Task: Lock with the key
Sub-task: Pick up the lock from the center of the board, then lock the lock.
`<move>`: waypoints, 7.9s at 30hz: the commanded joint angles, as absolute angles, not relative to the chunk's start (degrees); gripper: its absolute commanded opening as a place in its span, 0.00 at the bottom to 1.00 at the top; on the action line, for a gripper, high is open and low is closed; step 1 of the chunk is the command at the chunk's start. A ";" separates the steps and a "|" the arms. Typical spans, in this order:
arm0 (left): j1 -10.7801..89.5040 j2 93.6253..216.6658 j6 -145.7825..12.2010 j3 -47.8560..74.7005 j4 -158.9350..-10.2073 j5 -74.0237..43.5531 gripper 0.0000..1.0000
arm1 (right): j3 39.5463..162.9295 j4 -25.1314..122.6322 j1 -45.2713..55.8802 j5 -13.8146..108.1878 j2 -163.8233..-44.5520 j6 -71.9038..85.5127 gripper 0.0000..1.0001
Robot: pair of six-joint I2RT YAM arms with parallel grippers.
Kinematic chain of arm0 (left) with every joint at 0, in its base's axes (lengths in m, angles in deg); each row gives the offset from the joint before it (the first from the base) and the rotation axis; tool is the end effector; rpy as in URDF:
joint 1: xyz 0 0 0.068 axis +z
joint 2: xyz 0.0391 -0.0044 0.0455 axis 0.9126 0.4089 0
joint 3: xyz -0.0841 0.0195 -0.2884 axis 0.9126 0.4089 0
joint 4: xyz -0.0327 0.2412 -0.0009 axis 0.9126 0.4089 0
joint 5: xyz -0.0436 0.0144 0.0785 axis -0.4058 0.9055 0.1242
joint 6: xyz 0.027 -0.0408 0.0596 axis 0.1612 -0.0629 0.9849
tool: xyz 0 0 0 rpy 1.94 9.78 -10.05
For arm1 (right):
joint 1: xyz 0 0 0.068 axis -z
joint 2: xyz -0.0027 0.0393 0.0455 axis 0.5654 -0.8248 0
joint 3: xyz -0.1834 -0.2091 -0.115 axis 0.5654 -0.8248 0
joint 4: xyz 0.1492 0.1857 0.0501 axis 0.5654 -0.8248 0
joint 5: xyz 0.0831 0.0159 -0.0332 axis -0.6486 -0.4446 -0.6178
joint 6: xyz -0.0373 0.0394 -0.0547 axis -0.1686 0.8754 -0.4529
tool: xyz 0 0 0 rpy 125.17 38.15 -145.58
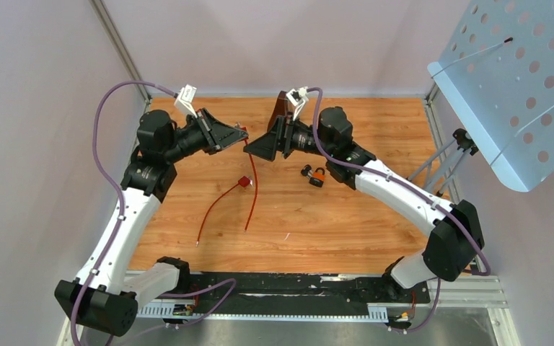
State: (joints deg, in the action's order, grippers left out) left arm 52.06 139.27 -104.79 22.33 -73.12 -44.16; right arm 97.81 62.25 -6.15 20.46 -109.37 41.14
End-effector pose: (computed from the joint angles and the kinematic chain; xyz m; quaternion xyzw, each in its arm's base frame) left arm 0.2026 -0.0906 0.4283 -0.0118 0.7341 -0.5354 0.4175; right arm 0.2511 0.2640 0.4067 -0.2034 0.6833 0.5971 0.3677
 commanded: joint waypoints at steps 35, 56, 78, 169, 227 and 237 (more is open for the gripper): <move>52.15 157.96 -90.82 -18.12 -25.24 -29.31 0.00 | 82.38 60.41 -33.51 41.10 -100.76 -72.26 0.68; 52.15 157.57 -91.82 -16.66 -26.60 -31.08 0.00 | 85.67 58.79 -36.17 34.40 -105.50 -69.70 0.15; 52.18 138.67 -98.28 6.61 -56.81 -28.27 0.00 | 105.65 49.56 -20.52 26.94 -112.88 1.65 0.00; 52.15 139.21 -98.01 8.14 -58.66 -31.76 0.00 | 107.42 56.65 -10.14 24.68 -115.85 25.69 0.00; 52.06 138.49 -67.35 26.91 -73.75 -60.75 0.00 | 98.23 44.47 -4.82 25.84 -102.82 40.10 0.43; 52.06 138.58 -59.67 26.83 -72.52 -66.08 0.00 | 103.15 39.69 -9.24 36.27 -101.78 39.40 0.54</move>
